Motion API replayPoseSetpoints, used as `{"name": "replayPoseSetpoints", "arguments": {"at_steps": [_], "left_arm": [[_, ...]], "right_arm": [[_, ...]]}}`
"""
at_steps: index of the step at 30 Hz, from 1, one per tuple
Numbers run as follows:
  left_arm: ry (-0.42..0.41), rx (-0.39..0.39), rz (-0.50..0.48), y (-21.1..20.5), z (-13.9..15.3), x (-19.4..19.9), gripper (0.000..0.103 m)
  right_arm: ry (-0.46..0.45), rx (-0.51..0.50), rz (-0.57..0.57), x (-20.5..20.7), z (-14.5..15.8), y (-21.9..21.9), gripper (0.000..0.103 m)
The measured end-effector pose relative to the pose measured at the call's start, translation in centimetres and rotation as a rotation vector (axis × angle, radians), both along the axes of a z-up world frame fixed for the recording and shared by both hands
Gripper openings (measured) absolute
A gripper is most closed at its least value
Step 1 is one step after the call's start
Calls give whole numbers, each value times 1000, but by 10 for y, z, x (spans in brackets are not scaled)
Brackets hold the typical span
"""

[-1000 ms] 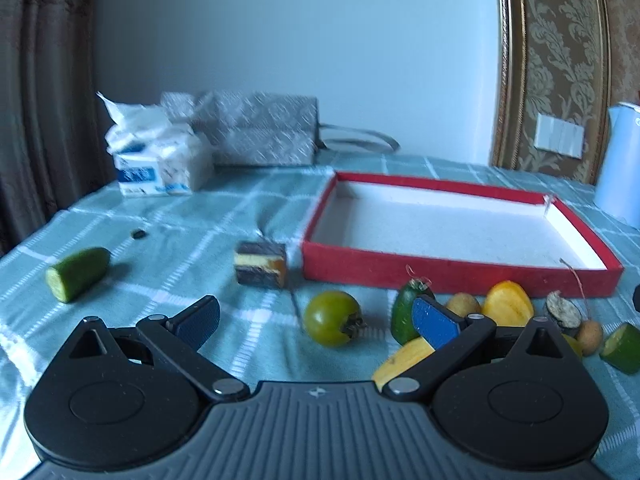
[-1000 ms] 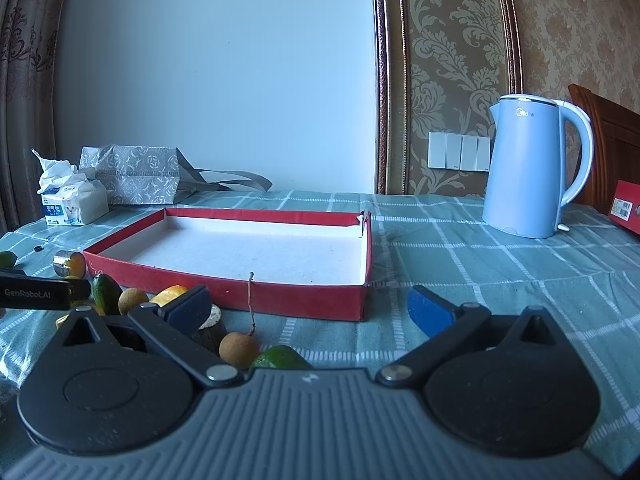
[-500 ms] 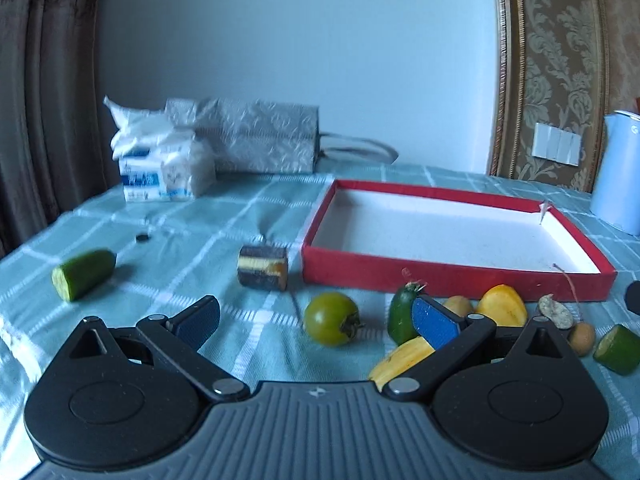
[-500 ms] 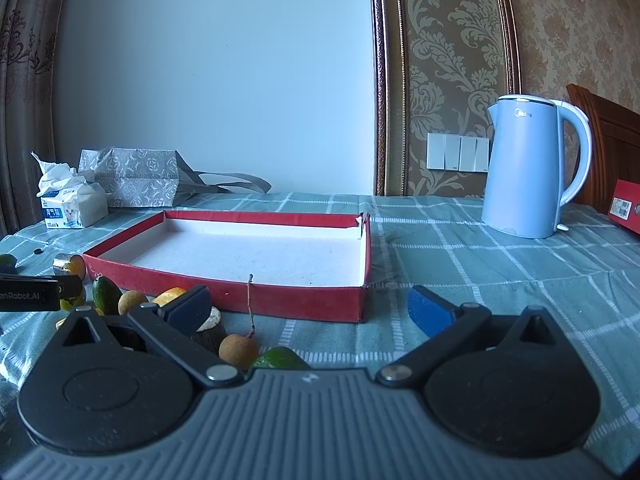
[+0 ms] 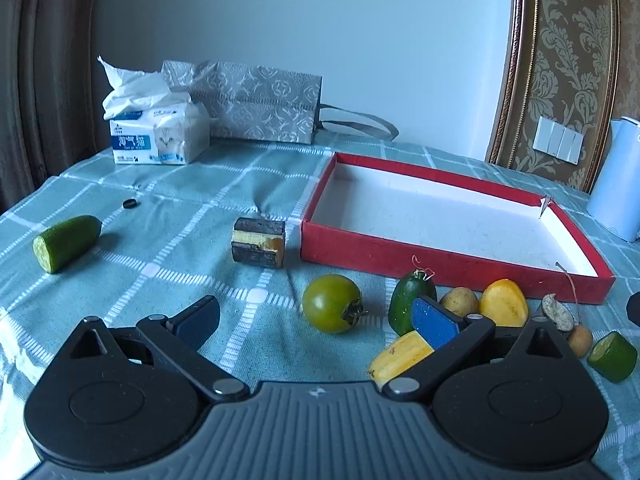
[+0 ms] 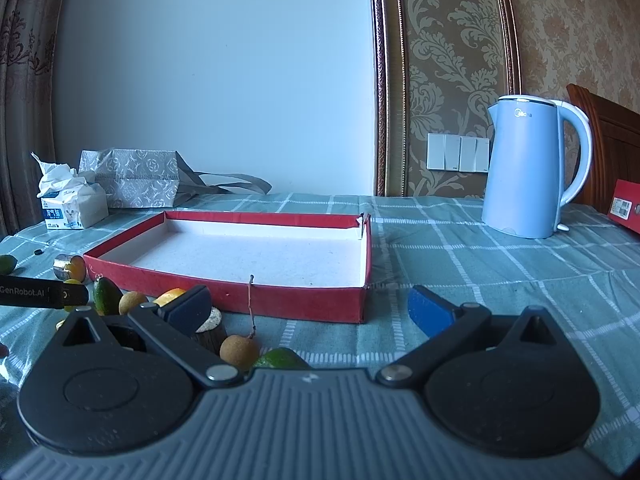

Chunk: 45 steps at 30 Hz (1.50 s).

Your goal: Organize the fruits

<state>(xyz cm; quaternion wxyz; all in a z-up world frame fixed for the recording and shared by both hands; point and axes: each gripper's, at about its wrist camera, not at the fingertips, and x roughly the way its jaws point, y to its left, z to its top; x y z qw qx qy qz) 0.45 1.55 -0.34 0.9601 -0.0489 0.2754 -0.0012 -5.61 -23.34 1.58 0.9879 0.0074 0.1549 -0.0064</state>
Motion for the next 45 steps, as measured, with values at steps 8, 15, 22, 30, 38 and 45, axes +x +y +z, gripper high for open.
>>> {"name": "replayPoseSetpoints", "arguments": {"at_steps": [8, 15, 22, 30, 38, 45], "left_arm": [[15, -2, -2, 0, -2, 2, 103], [29, 4, 22, 3, -2, 3, 103], [38, 12, 25, 2, -3, 5, 103], [47, 0, 17, 4, -3, 5, 103], [48, -5, 9, 3, -4, 6, 103], [55, -15, 6, 5, -5, 6, 103]], "right_arm": [[-1, 4, 1, 1, 0, 1, 103], [2, 4, 1, 1, 0, 2, 103], [2, 5, 1, 1, 0, 1, 103], [18, -21, 20, 3, 4, -3, 103], [54, -145, 69, 7, 5, -2, 100], [147, -192, 185, 12, -6, 16, 84]]}}
